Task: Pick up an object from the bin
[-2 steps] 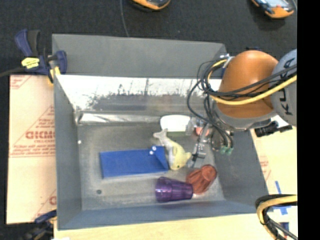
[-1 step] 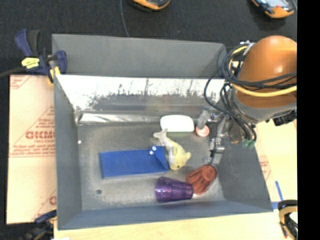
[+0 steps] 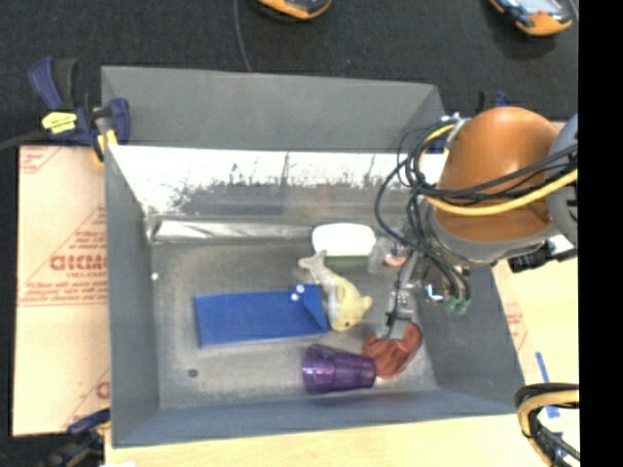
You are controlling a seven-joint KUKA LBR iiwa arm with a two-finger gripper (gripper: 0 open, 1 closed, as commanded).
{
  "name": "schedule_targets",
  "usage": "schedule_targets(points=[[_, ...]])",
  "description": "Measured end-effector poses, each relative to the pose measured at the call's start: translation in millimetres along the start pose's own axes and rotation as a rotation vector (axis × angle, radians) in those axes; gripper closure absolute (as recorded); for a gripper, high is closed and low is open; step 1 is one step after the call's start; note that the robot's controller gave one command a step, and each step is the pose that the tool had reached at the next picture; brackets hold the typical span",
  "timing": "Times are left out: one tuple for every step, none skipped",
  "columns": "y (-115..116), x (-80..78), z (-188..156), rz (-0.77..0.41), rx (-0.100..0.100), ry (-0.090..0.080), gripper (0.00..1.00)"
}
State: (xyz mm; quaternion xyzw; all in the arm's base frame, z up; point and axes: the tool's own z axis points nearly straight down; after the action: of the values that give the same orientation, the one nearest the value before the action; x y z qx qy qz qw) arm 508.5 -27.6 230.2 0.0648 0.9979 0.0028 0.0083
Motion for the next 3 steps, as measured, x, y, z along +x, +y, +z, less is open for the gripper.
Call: schedule_targets(points=[[7, 28.3, 10, -0.038, 0.004, -0.011, 0.0], [18, 30.5, 84, -0.04, 0.002, -0.003, 0.0], [37, 39.3, 116, -0.192, 0.005, -0.017, 0.0]])
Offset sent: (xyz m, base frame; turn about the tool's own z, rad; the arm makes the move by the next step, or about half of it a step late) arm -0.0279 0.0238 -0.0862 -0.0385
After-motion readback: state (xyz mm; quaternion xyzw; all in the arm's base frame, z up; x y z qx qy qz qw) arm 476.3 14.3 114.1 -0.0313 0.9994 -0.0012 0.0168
